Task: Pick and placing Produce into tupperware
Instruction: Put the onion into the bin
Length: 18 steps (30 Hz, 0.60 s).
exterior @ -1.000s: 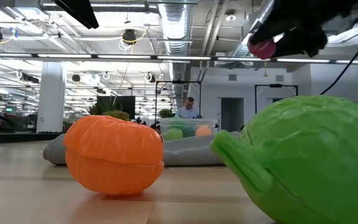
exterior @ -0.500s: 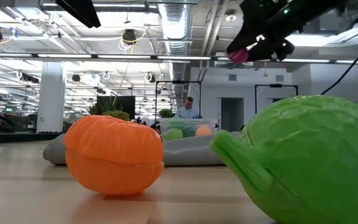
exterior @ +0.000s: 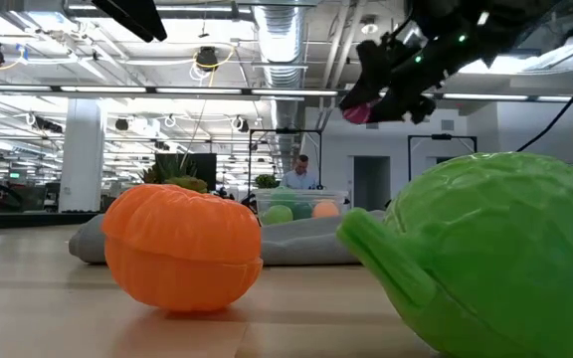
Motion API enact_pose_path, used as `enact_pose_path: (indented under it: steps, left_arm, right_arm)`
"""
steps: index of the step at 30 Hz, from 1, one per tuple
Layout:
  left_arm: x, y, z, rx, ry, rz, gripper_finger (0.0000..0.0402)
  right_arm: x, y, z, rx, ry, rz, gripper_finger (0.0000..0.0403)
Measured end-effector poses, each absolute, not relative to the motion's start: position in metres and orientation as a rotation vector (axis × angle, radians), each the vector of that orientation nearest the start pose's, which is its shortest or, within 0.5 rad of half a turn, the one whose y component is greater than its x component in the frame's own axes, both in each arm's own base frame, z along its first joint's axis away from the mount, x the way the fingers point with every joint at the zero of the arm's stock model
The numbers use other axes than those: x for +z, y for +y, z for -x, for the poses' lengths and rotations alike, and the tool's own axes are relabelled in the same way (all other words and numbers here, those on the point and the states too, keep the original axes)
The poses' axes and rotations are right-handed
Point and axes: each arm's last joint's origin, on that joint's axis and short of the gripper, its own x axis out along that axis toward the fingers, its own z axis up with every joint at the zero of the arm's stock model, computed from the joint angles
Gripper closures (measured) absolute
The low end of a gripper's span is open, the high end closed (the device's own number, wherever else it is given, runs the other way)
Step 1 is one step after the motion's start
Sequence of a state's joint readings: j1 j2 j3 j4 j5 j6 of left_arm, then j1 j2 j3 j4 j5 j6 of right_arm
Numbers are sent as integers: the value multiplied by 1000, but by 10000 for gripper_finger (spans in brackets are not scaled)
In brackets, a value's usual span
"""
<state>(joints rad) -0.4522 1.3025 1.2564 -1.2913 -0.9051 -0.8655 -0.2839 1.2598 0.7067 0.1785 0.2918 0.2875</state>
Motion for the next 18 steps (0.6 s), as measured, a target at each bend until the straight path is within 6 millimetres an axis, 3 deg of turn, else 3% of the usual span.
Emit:
enact_pose_path:
  steps: [9,18]
  left_arm:
    - [324,-74,-206,813,703,-28,95]
    - [325,-73,-206,850,655,27,95]
  right_arm:
    - [212,-123,-278,-575,342,-343,116]
    - [202,-167,-315,-521,409,-364,116]
